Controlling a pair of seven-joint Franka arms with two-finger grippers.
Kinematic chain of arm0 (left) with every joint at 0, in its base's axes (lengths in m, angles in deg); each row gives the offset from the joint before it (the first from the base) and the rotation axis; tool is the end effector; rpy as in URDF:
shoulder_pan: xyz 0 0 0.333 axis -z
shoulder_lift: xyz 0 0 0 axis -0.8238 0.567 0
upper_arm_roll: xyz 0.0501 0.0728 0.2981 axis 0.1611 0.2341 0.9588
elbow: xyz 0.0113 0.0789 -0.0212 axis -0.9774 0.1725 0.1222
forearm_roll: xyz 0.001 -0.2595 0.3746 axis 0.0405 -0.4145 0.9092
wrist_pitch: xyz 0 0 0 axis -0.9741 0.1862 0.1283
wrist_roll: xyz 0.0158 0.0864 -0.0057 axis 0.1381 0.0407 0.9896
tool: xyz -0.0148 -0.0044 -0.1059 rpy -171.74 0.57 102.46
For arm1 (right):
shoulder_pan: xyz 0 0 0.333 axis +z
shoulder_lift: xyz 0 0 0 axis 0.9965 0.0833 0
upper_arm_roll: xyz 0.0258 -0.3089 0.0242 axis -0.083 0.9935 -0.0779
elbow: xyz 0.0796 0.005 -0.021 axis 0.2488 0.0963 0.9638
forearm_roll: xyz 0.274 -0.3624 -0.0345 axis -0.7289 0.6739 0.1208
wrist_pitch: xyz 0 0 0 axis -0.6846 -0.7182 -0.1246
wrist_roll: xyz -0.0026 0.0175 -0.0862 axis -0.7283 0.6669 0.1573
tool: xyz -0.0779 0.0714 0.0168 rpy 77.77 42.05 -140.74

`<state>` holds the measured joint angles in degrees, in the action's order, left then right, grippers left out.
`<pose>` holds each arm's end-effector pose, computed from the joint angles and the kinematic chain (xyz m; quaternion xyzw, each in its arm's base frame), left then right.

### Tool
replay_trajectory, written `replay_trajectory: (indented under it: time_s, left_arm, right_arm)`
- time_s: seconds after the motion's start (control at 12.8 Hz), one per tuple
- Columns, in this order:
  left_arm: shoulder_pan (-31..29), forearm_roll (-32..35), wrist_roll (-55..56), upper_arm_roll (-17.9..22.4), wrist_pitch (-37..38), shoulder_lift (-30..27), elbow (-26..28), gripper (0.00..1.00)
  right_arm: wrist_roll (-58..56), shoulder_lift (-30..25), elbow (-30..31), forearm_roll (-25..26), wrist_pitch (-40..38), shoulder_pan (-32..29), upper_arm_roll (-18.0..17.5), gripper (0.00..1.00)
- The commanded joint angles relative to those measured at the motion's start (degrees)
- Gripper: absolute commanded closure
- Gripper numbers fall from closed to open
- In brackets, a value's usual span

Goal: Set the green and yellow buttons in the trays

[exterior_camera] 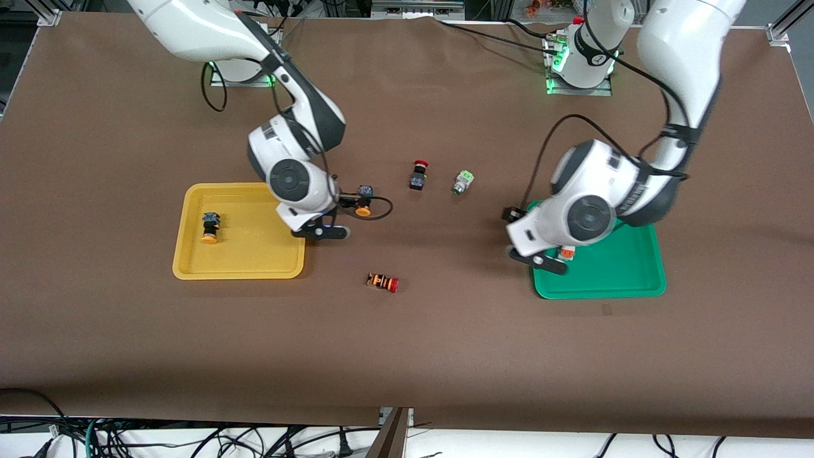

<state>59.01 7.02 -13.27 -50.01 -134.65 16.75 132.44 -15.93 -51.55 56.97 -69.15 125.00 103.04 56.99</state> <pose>0.6304 -0.3005 0.2436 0.9729 -0.1666 -0.1592 0.0194 0.5601 0.3966 0.1827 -0.9909 0.0412 0.1268 0.0179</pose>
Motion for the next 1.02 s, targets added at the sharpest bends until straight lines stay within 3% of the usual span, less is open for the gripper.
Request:
replay_trajectory:
  time_s: [0.0, 0.16, 0.23, 0.31, 0.39, 0.47, 0.78, 0.94]
  left_arm:
    - [2.52, -0.60, 0.81, -0.14, -5.32, -0.30, 6.18, 0.00]
    - [2.43, -0.77, 2.64, -3.11, -13.47, -1.62, 14.08, 0.00]
    - [2.60, -0.69, 5.88, -3.48, -18.74, -3.80, 18.65, 0.00]
    - [2.95, -0.68, 7.47, -4.18, -21.14, -4.52, 21.21, 0.00]
    - [3.04, -0.68, 8.10, -5.84, -21.17, -4.70, 22.02, 0.00]
    - [3.57, -0.25, 9.67, -6.20, -21.86, -4.70, 23.51, 0.00]
    - [6.47, 0.10, 11.18, -6.03, -28.19, -2.86, 25.81, 0.00]
    - [6.30, 3.51, 11.09, -5.94, -28.64, -1.63, 25.55, 0.00]
  right_arm:
    - [5.40, 2.30, 1.26, 0.49, 4.73, 1.60, -0.36, 0.00]
    - [8.58, 3.80, 1.70, 0.84, 7.12, 3.35, -0.36, 0.00]
    - [8.58, 3.89, 1.79, 1.28, 7.13, 3.36, -0.36, 0.12]
    - [8.58, 3.81, 1.88, 1.28, 7.13, 3.36, -0.36, 0.52]
    - [8.67, 3.81, 1.88, 1.28, 7.13, 3.36, -0.36, 0.82]
    - [8.76, 3.81, 1.88, 1.28, 7.04, 3.45, -0.36, 1.00]
    - [6.14, -0.04, 1.00, 1.28, 3.46, 0.48, -0.19, 1.00]
    - [-3.67, -2.59, 0.48, 1.11, -2.25, -3.56, 0.77, 1.00]
